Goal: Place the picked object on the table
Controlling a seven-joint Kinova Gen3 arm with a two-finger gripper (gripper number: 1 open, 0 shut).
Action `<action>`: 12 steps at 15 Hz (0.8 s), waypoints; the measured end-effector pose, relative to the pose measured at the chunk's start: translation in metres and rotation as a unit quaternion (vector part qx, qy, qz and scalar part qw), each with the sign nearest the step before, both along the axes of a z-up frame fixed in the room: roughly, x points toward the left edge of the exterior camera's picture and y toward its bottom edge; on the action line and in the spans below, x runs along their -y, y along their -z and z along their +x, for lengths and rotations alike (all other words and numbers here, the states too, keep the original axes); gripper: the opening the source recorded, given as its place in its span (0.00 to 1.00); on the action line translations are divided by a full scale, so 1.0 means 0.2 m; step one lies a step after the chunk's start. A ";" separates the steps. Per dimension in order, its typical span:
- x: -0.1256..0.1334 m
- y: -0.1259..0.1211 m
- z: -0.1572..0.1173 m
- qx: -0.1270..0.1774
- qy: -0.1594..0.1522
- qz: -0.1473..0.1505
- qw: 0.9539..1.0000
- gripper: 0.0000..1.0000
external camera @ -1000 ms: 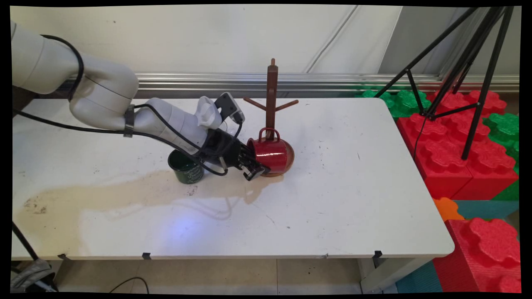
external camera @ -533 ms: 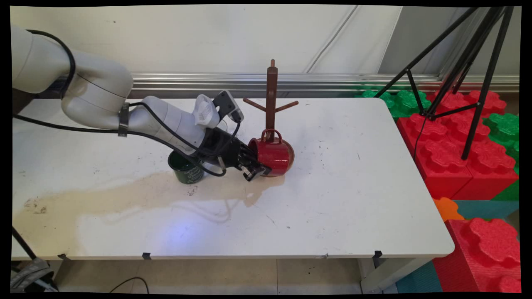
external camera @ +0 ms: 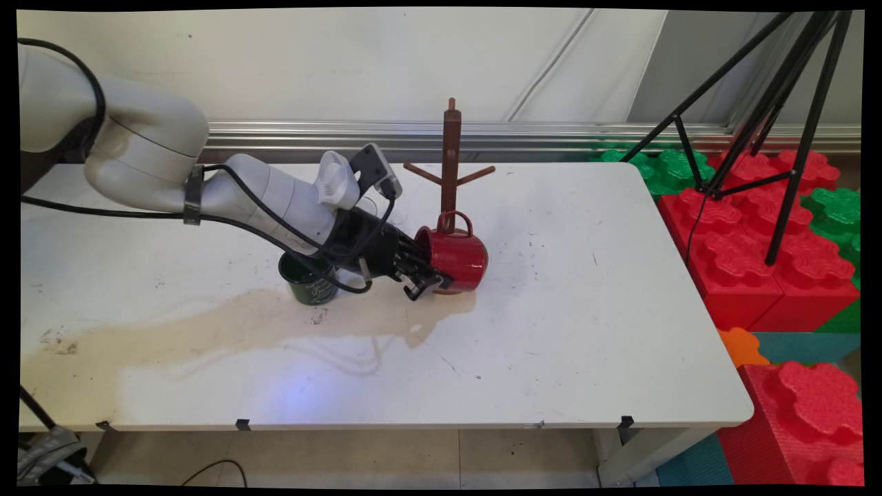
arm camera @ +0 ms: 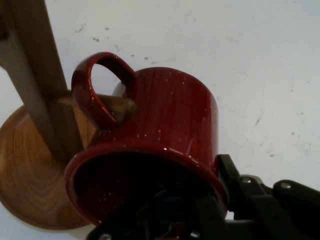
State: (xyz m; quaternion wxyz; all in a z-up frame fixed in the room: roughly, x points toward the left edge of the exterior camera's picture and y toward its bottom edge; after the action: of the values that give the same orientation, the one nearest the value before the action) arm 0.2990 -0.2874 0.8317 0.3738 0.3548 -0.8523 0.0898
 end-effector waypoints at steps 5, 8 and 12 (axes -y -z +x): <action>-0.03 -0.05 -0.01 -0.003 0.005 -0.007 1.000 0.00; -0.05 -0.07 0.00 -0.002 0.006 -0.007 1.000 0.00; -0.09 -0.12 0.01 0.002 0.008 -0.007 1.000 0.00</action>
State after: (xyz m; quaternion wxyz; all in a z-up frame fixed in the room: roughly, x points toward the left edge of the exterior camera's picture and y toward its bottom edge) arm 0.3014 -0.2685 0.8549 0.3756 0.3454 -0.8550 0.0932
